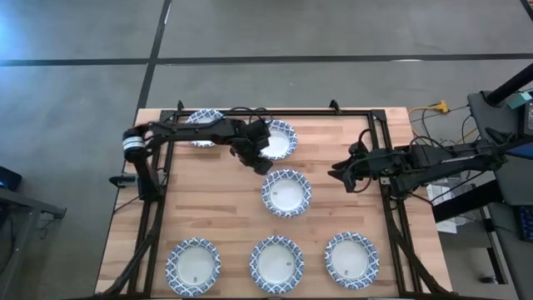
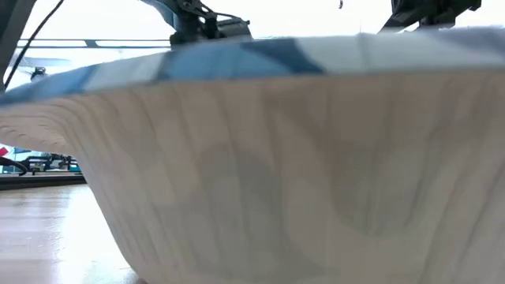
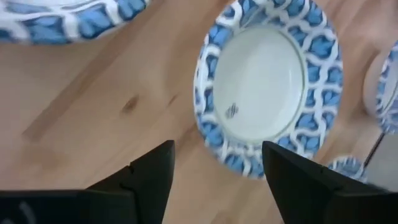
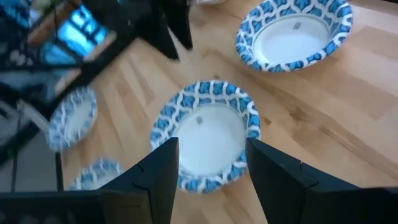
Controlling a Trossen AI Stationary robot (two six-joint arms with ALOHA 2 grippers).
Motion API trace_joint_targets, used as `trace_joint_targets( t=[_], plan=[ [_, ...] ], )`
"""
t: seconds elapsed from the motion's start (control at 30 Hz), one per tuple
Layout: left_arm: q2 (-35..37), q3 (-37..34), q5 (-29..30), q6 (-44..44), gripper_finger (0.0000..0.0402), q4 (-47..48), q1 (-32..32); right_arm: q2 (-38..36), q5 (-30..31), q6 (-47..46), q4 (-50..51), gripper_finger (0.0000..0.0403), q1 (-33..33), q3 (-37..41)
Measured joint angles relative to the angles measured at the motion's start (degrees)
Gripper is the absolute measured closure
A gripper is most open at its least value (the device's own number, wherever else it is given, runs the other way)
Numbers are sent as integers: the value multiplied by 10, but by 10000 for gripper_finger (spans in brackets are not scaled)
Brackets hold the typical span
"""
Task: Nest bowls inside each other
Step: Stack the blue paper bowl into the blue paper bowl
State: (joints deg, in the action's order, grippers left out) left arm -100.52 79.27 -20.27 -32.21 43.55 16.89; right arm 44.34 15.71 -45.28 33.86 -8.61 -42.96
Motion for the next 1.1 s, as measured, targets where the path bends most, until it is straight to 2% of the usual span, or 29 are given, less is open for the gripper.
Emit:
trace_joint_targets(
  t=[0.17, 0.3, 0.37, 0.57, 0.73, 0.97, 1.1],
  plan=[
    [62, -2, 8, 47, 176, 43, -20, 0, -99, 45, 47, 223, -14, 17],
    [117, -5, 14, 89, 176, 59, -47, 0, -201, 62, 47, 223, -40, 45],
    [149, -13, 28, 92, 176, 56, -63, 1, -230, 74, 43, 223, -60, 59],
    [247, -70, 88, 89, 176, 49, -111, 18, -247, 134, -18, 222, -125, 93],
    [330, -144, 135, 84, 176, 51, -142, 71, -253, 130, -67, 222, -143, 102],
    [436, -255, 147, 32, 176, 49, -159, 170, -294, 128, -63, 222, -153, 87],
    [490, -314, 146, 9, 176, 47, -162, 226, -338, 128, -67, 222, -155, 86]
  ],
)
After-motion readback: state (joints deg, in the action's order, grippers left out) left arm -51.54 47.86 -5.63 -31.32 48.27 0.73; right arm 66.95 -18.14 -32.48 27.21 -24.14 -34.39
